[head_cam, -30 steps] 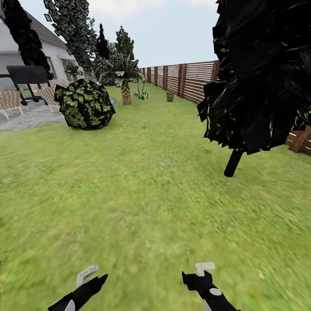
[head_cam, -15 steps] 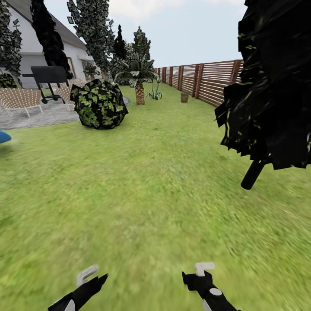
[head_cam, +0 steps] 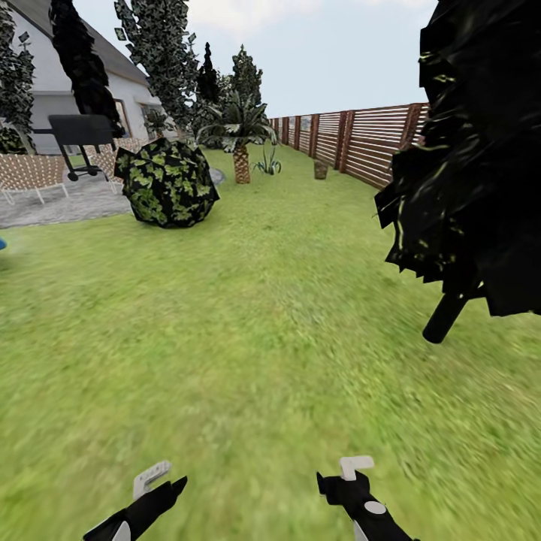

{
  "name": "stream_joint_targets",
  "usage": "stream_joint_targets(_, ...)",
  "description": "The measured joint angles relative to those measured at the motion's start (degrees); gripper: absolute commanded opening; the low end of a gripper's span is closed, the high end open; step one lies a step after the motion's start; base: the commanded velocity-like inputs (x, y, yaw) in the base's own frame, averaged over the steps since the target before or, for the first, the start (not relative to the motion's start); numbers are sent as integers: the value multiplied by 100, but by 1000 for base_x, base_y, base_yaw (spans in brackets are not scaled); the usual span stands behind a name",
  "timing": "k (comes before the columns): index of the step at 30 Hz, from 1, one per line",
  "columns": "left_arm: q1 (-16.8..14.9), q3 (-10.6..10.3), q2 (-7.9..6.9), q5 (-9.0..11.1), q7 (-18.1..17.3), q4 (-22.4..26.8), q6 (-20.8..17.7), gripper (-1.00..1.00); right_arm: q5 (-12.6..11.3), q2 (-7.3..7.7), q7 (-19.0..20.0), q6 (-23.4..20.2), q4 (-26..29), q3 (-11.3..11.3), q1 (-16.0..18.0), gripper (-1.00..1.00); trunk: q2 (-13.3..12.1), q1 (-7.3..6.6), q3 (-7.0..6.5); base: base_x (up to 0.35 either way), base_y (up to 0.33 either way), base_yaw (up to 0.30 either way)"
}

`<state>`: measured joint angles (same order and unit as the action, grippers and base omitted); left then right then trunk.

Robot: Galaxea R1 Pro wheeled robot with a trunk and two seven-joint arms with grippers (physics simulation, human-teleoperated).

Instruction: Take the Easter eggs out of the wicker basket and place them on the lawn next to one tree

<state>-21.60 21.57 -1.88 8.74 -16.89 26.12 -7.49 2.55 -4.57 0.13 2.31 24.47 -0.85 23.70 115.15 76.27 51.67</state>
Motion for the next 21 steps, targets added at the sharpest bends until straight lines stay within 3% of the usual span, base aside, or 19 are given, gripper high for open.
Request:
stream_joint_targets(6, 0, 0, 0, -2, 0, -2, 0, 100, 0, -4, -4, 0, -1, 1, 0, 100, 0, 0, 0, 314, -106, 214)
stream_joint_targets(16, 0, 6, 0, -1, 0, 0, 1, 100, -1, -5, -5, 190, -9, -1, 0, 100, 0, 0, 0, 314, -106, 43)
stream_joint_targets(21, 0, 5, 0, -3, 0, -4, 2, 100, 0, -9, -5, 201, -9, 0, 0, 100, 0, 0, 0, 314, -106, 243)
